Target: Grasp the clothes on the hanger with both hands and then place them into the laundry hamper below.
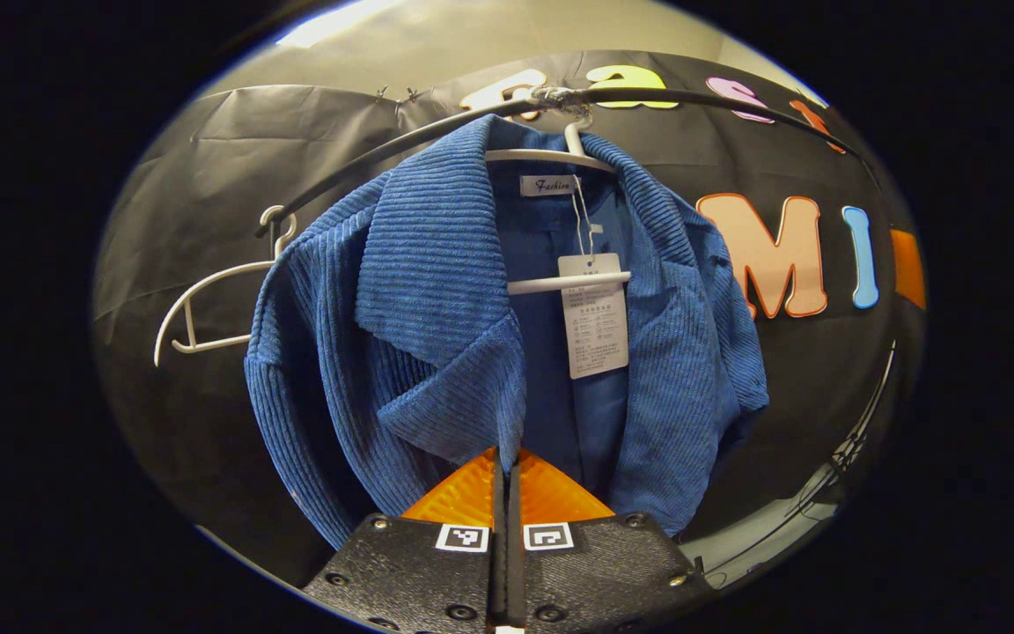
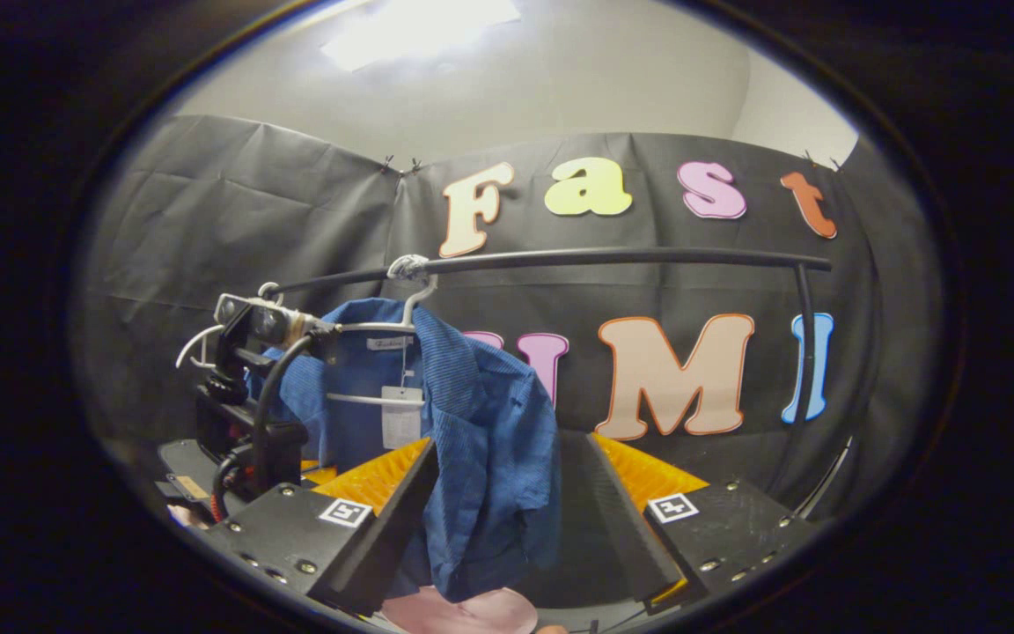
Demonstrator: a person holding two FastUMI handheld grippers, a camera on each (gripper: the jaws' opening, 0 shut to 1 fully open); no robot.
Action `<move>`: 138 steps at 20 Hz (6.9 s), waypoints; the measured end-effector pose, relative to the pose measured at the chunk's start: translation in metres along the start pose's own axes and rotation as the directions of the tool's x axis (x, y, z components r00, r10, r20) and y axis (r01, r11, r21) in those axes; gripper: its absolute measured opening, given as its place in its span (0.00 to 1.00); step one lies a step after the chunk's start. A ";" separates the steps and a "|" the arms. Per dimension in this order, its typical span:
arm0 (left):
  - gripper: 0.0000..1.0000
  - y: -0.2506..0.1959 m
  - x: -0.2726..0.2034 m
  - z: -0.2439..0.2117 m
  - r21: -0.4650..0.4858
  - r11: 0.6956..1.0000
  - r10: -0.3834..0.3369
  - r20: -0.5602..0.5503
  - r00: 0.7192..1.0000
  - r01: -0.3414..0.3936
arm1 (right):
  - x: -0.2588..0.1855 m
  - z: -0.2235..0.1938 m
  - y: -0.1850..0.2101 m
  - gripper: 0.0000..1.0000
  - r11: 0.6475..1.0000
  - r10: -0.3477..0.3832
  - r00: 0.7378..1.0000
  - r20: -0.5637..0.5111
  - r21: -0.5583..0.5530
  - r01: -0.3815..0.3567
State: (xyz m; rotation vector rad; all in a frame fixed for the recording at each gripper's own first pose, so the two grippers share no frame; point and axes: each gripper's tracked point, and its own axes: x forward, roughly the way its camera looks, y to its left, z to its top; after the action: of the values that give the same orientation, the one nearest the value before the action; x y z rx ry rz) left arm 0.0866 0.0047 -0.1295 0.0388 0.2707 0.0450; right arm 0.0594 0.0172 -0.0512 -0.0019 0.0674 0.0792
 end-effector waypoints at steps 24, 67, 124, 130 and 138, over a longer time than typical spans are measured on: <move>0.00 0.094 -0.068 0.066 0.022 0.992 0.117 0.131 0.984 -0.121 | 0.112 -0.097 0.071 0.96 0.991 0.080 0.982 -0.169 0.119 -0.060; 0.02 0.219 -0.001 0.152 0.082 0.939 0.294 0.304 0.906 -0.333 | 0.158 -0.018 -0.073 0.10 0.973 -0.231 0.972 -0.051 0.010 0.231; 0.00 0.101 0.014 0.025 0.038 0.999 0.003 0.165 0.986 -0.010 | 0.171 -0.069 -0.166 0.10 0.912 -0.410 0.899 -0.154 -0.037 0.409; 0.00 0.081 0.020 0.014 0.059 0.998 -0.025 0.140 0.990 0.017 | 0.164 -0.087 -0.158 0.10 0.921 -0.388 0.904 -0.179 -0.055 0.385; 0.00 -0.012 0.043 -0.080 0.093 0.974 -0.205 -0.036 0.978 0.208 | 0.145 -0.128 -0.125 0.09 0.954 -0.299 0.921 -0.248 -0.089 0.286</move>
State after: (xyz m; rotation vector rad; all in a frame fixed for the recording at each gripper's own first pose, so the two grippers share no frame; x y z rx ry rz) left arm 0.1075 -0.0027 -0.2188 0.1060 0.3014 -0.1748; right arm 0.2051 -0.0964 -0.1883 -0.0740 0.3261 -0.2206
